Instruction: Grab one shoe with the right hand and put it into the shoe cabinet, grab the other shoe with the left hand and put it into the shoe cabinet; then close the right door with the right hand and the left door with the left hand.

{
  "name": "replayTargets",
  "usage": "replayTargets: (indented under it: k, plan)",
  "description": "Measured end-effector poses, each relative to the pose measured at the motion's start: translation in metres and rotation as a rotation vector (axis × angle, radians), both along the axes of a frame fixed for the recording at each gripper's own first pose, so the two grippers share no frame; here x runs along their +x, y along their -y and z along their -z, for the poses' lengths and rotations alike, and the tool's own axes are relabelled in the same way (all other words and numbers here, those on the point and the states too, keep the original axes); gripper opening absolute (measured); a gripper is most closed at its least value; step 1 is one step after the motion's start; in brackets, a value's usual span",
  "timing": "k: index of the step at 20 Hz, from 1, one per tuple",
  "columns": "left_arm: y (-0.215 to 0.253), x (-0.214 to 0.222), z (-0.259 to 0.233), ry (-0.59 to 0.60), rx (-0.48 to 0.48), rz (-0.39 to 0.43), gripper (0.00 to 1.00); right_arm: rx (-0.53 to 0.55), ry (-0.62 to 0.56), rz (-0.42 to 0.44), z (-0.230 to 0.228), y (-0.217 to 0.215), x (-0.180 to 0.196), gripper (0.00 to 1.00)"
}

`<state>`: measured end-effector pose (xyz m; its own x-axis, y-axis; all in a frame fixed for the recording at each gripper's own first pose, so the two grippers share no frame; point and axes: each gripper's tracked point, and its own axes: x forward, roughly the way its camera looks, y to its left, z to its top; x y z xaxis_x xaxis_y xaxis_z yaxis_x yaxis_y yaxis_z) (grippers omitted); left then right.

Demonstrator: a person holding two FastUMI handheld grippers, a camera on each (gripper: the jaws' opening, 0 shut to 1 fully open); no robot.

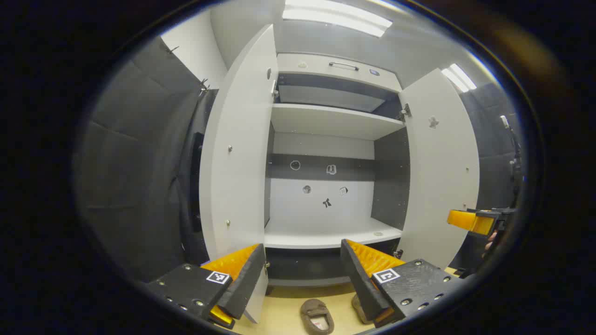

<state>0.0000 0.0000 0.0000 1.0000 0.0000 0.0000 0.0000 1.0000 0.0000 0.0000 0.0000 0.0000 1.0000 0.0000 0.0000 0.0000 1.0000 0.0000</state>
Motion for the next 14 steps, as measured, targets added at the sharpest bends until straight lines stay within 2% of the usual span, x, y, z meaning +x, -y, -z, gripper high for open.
replayTargets:
  k: [4, 5, 14]
  plan:
    - [0.005, -0.002, 0.006, -0.008, -0.021, 0.009, 1.0, -0.002, -0.008, -0.006, 0.004, 0.001, -0.003, 0.98]
    - [0.006, -0.003, 0.005, -0.007, -0.016, 0.01, 0.95, -0.005, -0.009, -0.008, 0.004, 0.001, -0.004, 0.97]
    - [0.005, -0.007, 0.012, -0.002, 0.012, -0.001, 0.95, -0.024, -0.031, -0.043, 0.007, -0.01, 0.002, 0.98]
